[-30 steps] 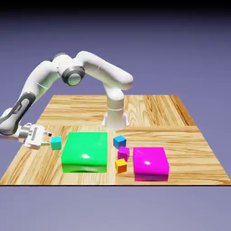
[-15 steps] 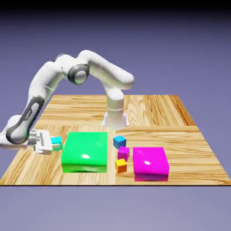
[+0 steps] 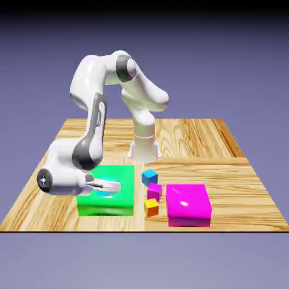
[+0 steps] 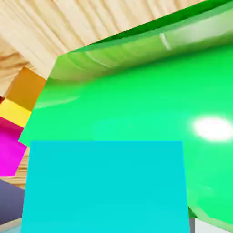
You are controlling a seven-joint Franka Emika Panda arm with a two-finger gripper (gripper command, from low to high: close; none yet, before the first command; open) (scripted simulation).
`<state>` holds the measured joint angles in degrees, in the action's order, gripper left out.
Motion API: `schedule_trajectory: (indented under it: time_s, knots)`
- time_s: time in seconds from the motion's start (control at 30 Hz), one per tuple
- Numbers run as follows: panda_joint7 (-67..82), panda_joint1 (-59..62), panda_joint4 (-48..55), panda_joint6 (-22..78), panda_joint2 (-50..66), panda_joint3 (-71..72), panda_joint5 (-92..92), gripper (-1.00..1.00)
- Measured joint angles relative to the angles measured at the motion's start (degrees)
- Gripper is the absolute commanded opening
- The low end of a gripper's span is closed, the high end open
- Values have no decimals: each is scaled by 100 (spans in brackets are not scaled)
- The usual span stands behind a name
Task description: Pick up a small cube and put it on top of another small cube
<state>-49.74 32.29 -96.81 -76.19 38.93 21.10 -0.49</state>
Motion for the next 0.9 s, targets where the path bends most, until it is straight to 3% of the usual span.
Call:
schedule_trajectory:
  time_s: [0.73,0.87,0.9]
  knots:
    - [213,-2425,-4563,-504,-1145,2477,-4275,-100]
    - [-13,-2260,-4929,-892,-962,2153,-4793,-100]
    - [-94,-2195,-5055,-1031,-893,2029,-4973,100]
